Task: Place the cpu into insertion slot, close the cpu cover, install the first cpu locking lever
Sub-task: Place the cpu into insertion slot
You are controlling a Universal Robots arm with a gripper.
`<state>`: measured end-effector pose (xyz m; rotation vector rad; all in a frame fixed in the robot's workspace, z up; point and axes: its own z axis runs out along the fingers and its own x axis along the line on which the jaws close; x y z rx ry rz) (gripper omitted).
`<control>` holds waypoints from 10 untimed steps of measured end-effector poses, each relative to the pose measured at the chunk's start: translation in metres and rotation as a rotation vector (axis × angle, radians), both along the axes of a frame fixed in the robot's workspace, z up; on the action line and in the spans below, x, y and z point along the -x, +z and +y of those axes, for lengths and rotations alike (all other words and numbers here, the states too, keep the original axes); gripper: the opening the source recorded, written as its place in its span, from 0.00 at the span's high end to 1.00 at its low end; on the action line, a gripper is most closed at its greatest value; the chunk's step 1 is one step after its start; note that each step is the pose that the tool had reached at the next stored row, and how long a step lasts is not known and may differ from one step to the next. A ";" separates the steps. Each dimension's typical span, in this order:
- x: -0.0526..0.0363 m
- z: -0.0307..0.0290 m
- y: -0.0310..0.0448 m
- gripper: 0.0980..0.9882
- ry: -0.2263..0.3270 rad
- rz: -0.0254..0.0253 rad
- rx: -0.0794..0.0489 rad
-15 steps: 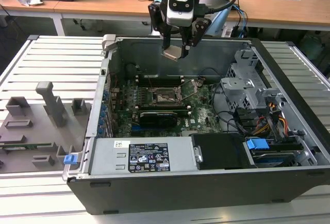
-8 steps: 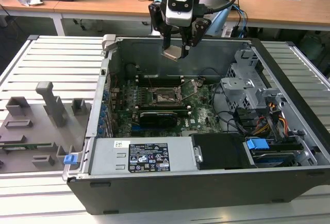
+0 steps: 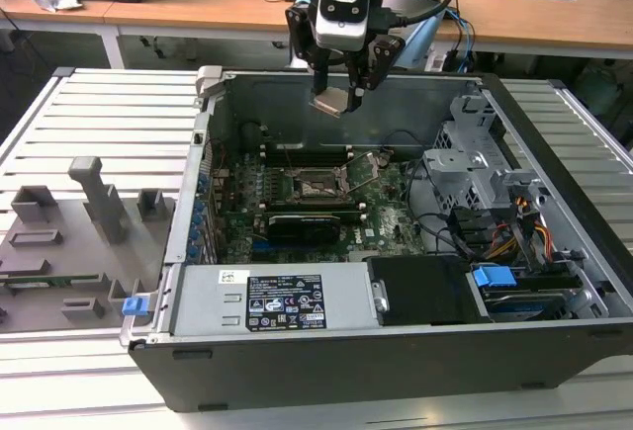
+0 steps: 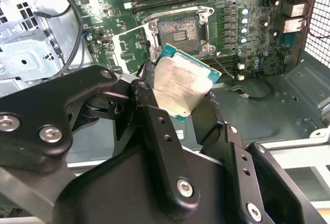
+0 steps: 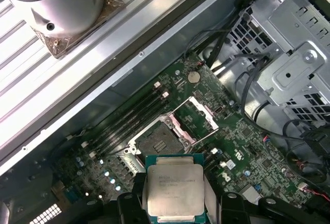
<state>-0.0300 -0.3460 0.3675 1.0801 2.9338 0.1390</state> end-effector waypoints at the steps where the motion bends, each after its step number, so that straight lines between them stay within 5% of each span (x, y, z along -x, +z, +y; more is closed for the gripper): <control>1: 0.0000 0.0000 0.0000 0.52 -0.002 0.0000 0.000; 10: 0.0000 0.0000 0.0000 0.52 -0.028 0.0000 0.000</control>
